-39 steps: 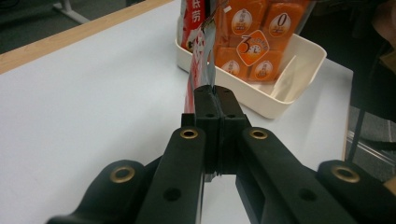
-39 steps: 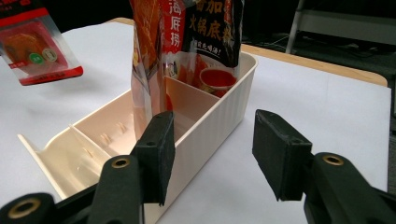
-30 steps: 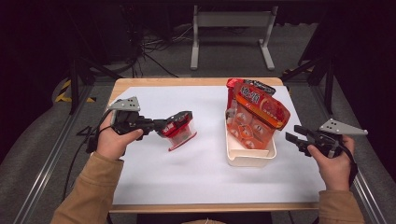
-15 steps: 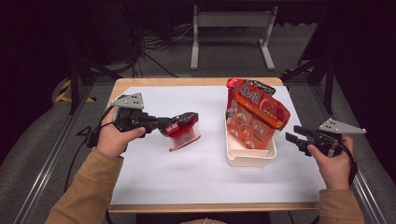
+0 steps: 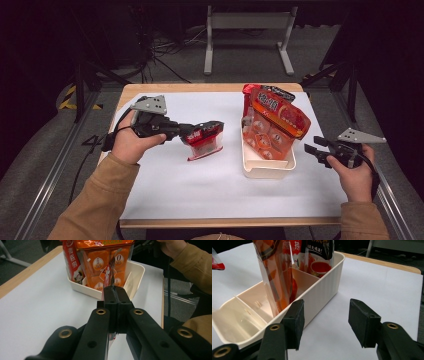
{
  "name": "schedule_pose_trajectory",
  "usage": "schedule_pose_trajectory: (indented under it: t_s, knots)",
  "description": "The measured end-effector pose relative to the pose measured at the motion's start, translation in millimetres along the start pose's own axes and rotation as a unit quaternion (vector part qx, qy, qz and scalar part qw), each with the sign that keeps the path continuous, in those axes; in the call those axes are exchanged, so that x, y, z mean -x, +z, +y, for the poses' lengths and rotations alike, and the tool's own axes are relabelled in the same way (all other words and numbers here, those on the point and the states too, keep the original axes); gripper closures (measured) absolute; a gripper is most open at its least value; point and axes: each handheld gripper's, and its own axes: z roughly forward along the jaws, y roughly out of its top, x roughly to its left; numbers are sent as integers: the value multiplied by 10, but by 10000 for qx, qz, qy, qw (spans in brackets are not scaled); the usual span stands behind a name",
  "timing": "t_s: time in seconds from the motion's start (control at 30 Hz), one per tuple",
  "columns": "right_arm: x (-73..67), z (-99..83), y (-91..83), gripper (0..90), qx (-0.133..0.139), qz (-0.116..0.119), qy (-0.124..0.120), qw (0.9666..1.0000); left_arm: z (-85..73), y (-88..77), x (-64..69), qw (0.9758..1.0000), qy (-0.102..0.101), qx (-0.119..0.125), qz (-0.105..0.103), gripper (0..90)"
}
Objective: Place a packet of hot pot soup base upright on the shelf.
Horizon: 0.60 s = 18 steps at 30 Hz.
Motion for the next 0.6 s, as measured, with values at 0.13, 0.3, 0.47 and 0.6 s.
schedule_pose_trajectory:
  t_s: [0.13,0.3,0.47,0.6]
  knots:
    - [6,-12,20,461,-38,-5,15,10000,79,60,32,9999,95,-2,-53,899]
    - [15,-17,31,458,-55,15,21,10000,185,152,54,9998,157,54,-115,898]
    - [31,-24,25,458,-48,16,56,10000,297,272,89,9994,286,-12,-168,899]
    - [45,-27,20,458,-42,11,45,10000,370,373,125,9990,396,-44,-210,898]
